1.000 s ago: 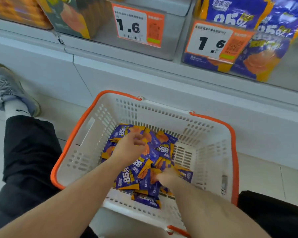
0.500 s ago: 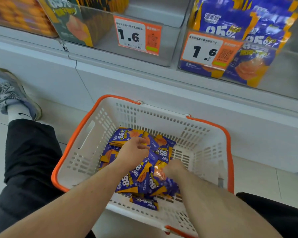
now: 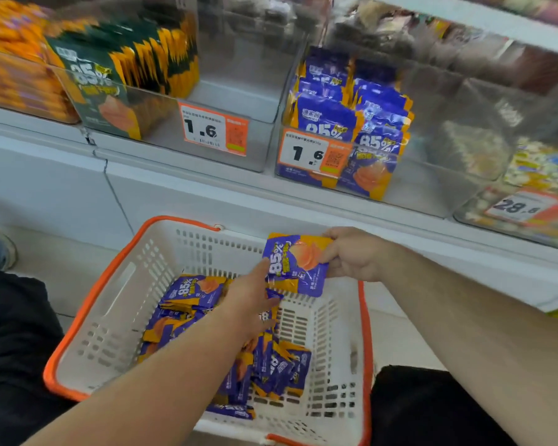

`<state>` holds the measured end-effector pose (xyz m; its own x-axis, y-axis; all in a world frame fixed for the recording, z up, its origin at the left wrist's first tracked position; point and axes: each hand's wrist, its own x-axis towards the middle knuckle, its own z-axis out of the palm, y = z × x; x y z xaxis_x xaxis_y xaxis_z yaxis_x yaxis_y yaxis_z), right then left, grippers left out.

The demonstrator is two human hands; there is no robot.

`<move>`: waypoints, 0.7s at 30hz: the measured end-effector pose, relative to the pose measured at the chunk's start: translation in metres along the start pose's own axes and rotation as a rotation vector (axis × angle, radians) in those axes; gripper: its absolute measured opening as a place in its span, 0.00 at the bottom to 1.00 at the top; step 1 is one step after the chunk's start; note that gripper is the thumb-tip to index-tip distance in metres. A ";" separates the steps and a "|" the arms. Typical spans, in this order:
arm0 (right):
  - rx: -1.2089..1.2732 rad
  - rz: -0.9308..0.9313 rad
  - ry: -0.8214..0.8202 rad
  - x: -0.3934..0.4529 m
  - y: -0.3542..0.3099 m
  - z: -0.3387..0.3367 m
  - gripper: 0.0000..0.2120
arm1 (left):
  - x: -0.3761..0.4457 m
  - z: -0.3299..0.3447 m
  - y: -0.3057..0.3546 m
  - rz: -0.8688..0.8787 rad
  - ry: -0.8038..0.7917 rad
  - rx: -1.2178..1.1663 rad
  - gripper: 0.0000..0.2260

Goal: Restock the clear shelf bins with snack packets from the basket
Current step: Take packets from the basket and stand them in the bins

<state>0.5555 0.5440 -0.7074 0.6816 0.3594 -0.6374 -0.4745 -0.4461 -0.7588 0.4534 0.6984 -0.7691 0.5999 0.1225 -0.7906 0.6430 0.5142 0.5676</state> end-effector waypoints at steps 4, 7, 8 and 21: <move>-0.177 -0.038 0.038 -0.014 -0.011 0.000 0.16 | -0.010 0.016 0.015 0.287 0.050 -0.066 0.06; -0.632 -0.172 0.187 -0.022 -0.021 -0.005 0.08 | -0.016 0.020 0.032 0.617 0.136 0.171 0.07; -0.665 -0.242 0.229 -0.024 -0.026 -0.007 0.06 | -0.019 0.020 0.038 0.732 0.134 0.271 0.09; 0.060 -0.950 0.669 -0.068 -0.085 -0.044 0.05 | -0.044 0.070 0.116 1.530 0.514 0.709 0.34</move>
<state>0.5747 0.5215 -0.5937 0.9267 0.0160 0.3754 0.3718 -0.1831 -0.9101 0.5349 0.6936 -0.6522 0.7001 0.4003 0.5913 -0.1537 -0.7242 0.6722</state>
